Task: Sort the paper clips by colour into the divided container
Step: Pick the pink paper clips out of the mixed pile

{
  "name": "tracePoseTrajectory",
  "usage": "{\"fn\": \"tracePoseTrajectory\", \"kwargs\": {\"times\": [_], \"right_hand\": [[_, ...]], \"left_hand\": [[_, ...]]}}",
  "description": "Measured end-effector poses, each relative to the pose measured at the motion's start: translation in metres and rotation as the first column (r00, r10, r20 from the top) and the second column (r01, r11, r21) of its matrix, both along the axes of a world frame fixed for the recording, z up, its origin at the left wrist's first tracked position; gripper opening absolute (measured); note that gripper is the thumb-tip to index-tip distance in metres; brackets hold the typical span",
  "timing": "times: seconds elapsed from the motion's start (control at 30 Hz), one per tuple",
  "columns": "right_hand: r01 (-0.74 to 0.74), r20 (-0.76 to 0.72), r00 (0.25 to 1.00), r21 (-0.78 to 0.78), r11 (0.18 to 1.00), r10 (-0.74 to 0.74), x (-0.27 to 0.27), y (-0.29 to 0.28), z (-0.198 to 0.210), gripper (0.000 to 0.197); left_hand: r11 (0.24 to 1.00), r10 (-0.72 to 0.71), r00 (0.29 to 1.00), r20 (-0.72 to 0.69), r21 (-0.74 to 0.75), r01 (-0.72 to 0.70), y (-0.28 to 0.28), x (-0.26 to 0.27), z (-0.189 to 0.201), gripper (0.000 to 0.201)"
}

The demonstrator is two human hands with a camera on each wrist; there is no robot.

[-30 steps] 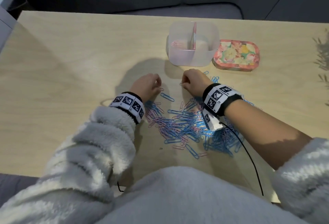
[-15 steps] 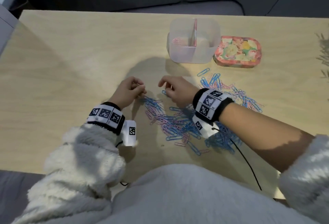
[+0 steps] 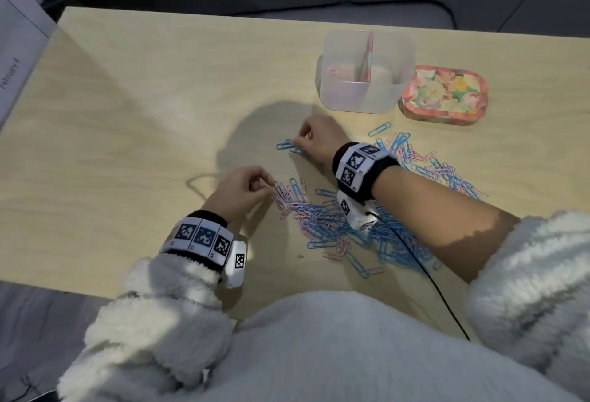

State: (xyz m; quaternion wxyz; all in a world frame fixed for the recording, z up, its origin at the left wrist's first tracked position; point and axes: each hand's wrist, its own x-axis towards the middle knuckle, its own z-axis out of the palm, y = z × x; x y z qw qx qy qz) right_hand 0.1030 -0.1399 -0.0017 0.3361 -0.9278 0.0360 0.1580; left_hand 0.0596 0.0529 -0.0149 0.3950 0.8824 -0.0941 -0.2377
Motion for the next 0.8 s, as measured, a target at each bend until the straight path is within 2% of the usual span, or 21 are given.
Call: {"fn": "tracePoseTrajectory", "kwargs": {"times": [0.1, 0.17, 0.23, 0.3, 0.43, 0.6, 0.7, 0.73, 0.8], "right_hand": [[0.063, 0.061, 0.996, 0.136, 0.989, -0.072, -0.004, -0.013, 0.003, 0.024], [0.034, -0.009, 0.999, 0.214, 0.976, -0.033, -0.016, -0.017, 0.005, 0.024], [-0.095, -0.049, 0.993, 0.154, 0.983, 0.104, -0.030, -0.017, 0.004, 0.018], [-0.208, -0.050, 0.977, -0.003, 0.978, 0.208, -0.040, -0.013, -0.001, 0.016], [-0.156, -0.037, 0.988, -0.099, 0.983, 0.153, -0.048, 0.004, -0.012, 0.011], [-0.112, -0.074, 0.992, -0.072, 0.991, 0.106, -0.049, 0.000, -0.014, 0.013], [0.029, -0.027, 0.999, 0.079, 0.996, -0.027, -0.045, -0.013, -0.012, 0.011], [0.105, -0.054, 0.994, 0.189, 0.976, -0.096, -0.042, -0.016, -0.010, 0.011], [0.278, -0.176, 0.958, 0.378, 0.883, -0.226, -0.034, -0.020, -0.009, 0.016]], "left_hand": [[0.994, -0.104, 0.992, 0.077, 0.052, 0.100, -0.001, -0.004, 0.003, 0.017], [0.991, -0.122, 0.986, 0.111, 0.071, 0.115, -0.003, -0.004, 0.005, 0.019], [0.991, -0.106, 0.981, 0.164, 0.104, 0.090, -0.005, -0.002, 0.005, 0.016], [0.983, -0.112, 0.972, 0.206, 0.164, 0.079, -0.007, 0.003, 0.002, 0.012], [0.965, -0.135, 0.977, 0.168, 0.246, 0.091, -0.014, 0.015, 0.001, 0.004], [0.947, 0.033, 0.982, 0.187, 0.308, -0.090, -0.006, 0.032, -0.001, 0.007], [0.956, 0.081, 0.970, 0.228, 0.259, -0.140, -0.002, 0.031, -0.003, 0.004], [0.965, 0.059, 0.970, 0.234, 0.235, -0.115, -0.003, 0.028, -0.003, 0.005], [0.976, -0.019, 0.973, 0.229, 0.217, -0.032, -0.007, 0.022, -0.003, 0.010]]}}
